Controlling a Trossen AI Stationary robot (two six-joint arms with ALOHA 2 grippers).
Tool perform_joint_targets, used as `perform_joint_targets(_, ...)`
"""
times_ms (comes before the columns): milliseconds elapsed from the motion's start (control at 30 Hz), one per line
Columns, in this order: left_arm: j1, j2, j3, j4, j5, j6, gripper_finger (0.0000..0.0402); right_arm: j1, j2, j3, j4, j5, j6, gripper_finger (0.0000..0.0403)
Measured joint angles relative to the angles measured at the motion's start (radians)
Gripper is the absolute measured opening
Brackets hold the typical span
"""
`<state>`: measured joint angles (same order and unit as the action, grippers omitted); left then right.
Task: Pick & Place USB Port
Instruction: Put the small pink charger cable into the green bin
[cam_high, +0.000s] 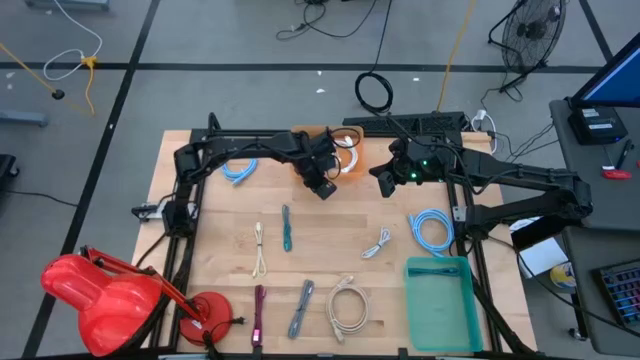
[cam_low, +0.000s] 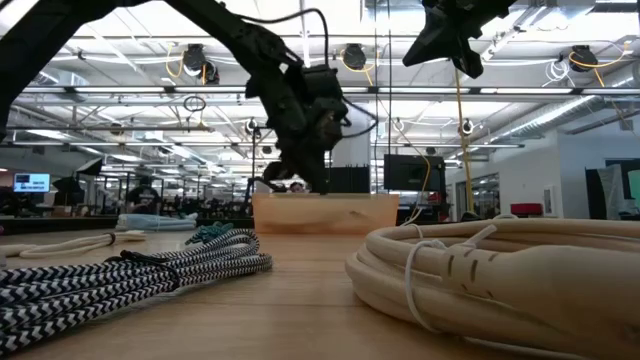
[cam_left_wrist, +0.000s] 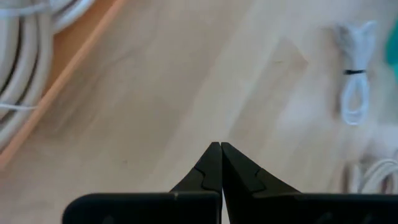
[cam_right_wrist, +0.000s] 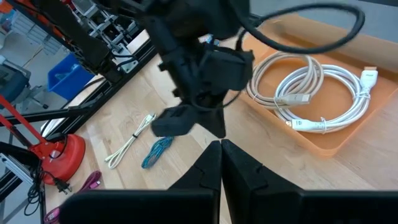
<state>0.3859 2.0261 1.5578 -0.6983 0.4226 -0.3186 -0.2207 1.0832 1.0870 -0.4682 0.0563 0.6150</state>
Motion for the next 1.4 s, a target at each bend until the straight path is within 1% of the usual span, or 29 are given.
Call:
perform_joint_targets(133, -0.006, -0.064, 0.002, -0.018, 0.027, 0.003, 0.0000, 0.000, 0.000, 0.000, 0.000, 0.000, -0.001, 0.0000)
perform_joint_targets(233, -0.002, -0.143, 0.003, -0.085, -0.003, 0.005, 0.0000, 0.000, 0.000, 0.000, 0.000, -0.001, -0.001, 0.0000)
perform_joint_targets(367, 0.012, -0.261, 0.003, -0.201, -0.100, 0.021, 0.0000, 0.000, 0.000, 0.000, -0.001, -0.003, 0.001, 0.0000)
perform_joint_targets(533, 0.040, -0.376, 0.004, -0.365, -0.279, 0.036, 0.0000, -0.001, 0.000, 0.000, -0.001, 0.001, 0.002, 0.0000)
perform_joint_targets(633, 0.065, -0.409, 0.004, -0.446, -0.364, 0.067, 0.0001, -0.004, 0.000, 0.000, -0.003, 0.023, 0.014, 0.0000)
perform_joint_targets(767, 0.113, -0.422, 0.003, -0.572, -0.463, 0.074, 0.0001, -0.008, 0.000, 0.000, -0.008, 0.026, 0.086, 0.0000)
perform_joint_targets(867, 0.153, -0.421, -0.007, -0.615, -0.523, 0.079, 0.0001, -0.008, 0.000, 0.000, -0.016, 0.026, 0.110, 0.0000)
perform_joint_targets(933, 0.178, -0.424, -0.025, -0.616, -0.527, 0.107, 0.0001, -0.008, 0.000, 0.000, -0.032, 0.037, 0.127, 0.0000)
perform_joint_targets(1000, 0.207, -0.442, -0.058, -0.608, -0.518, 0.146, 0.0001, -0.003, 0.000, 0.000, -0.059, 0.069, 0.140, 0.0000)
perform_joint_targets(1100, 0.247, -0.479, -0.140, -0.575, -0.491, 0.160, 0.0000, 0.010, 0.000, 0.000, -0.106, 0.106, 0.185, 0.0000)
perform_joint_targets(1267, 0.304, -0.609, -0.331, -0.520, -0.352, 0.146, 0.0000, 0.042, 0.000, 0.000, -0.181, 0.109, 0.262, 0.0000)
perform_joint_targets(1400, 0.326, -0.724, -0.465, -0.478, -0.339, 0.100, 0.0000, 0.084, 0.015, 0.000, -0.248, 0.126, 0.311, 0.0000)
